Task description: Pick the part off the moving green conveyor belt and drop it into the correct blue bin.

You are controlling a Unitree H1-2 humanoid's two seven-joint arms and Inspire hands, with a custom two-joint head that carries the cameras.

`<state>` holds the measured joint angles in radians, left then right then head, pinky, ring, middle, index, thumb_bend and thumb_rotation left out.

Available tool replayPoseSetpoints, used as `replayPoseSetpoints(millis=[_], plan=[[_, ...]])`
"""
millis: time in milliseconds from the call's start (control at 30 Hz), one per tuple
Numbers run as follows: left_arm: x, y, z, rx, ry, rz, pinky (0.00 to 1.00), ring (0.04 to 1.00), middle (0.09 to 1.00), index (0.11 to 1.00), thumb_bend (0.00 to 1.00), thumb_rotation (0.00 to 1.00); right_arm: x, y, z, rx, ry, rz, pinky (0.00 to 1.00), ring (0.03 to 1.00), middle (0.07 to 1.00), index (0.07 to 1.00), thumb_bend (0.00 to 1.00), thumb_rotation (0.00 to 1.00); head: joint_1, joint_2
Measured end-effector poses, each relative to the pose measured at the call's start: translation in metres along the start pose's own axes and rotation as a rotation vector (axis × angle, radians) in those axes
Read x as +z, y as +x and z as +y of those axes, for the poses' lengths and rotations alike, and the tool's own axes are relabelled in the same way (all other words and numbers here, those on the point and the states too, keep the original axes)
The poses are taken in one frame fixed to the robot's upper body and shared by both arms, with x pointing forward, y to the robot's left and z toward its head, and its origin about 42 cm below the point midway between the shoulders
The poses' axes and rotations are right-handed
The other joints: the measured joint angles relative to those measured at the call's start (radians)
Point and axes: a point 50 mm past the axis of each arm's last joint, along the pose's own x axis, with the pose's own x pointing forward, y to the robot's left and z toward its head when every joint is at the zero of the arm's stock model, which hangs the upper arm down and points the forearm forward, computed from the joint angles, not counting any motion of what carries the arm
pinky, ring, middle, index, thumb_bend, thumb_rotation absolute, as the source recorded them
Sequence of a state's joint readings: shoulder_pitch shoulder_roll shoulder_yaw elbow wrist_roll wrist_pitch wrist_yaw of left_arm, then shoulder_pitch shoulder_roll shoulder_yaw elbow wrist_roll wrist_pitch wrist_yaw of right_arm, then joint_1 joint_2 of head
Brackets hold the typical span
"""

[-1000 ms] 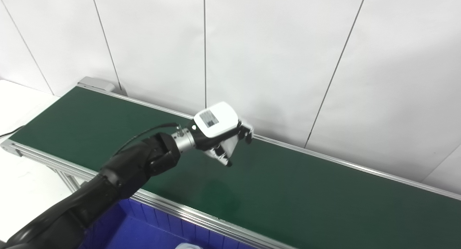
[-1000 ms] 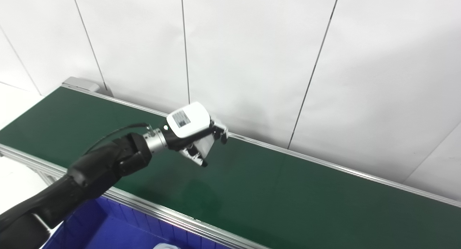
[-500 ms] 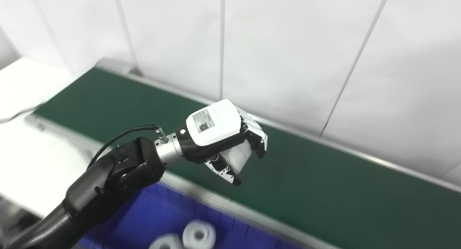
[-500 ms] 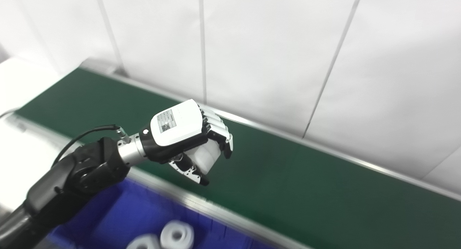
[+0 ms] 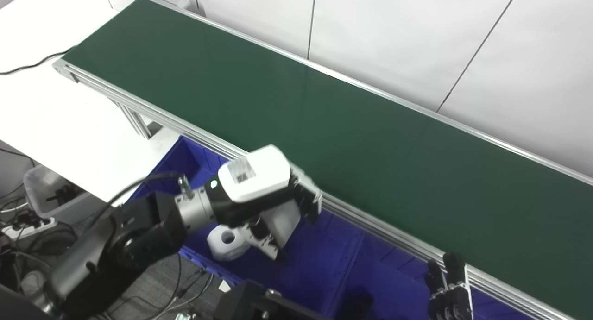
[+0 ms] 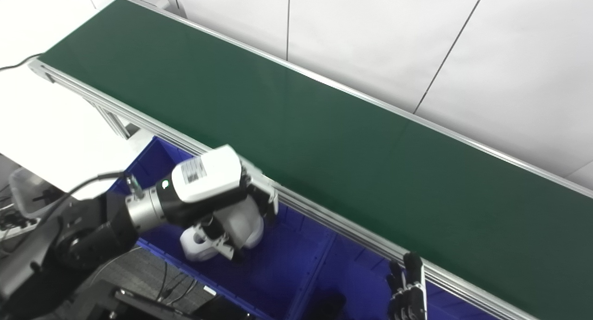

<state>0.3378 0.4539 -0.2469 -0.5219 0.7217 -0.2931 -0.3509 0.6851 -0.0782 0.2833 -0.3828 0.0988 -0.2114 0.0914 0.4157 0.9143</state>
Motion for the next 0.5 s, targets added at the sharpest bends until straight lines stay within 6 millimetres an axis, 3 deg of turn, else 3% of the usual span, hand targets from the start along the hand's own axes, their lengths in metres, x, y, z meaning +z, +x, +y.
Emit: replayPoseSetpoints(millis=[100, 300, 500], plan=[[-0.01, 0.001, -0.028, -0.069, -0.025, 0.044, 0.43, 0.443, 0.507, 0.486, 0.5, 0.0, 0.0, 0.001, 0.0, 0.001, 0.005, -0.002, 0.92, 0.927, 0.992, 1.0, 0.88, 0.97, -0.044, 0.003], [-0.033, 0.017, -0.053, -0.116, -0.004, 0.074, 0.42, 0.431, 0.519, 0.487, 0.5, 0.0, 0.0, 0.005, 0.004, 0.01, 0.011, 0.002, 0.93, 0.934, 0.992, 1.0, 0.88, 0.95, -0.061, -0.003], [-0.043, 0.032, -0.07, -0.091, 0.026, 0.066, 0.39, 0.41, 0.502, 0.517, 0.5, 0.0, 0.0, 0.007, 0.009, 0.013, 0.015, 0.006, 0.91, 0.927, 0.985, 1.0, 0.84, 0.94, -0.103, -0.009]])
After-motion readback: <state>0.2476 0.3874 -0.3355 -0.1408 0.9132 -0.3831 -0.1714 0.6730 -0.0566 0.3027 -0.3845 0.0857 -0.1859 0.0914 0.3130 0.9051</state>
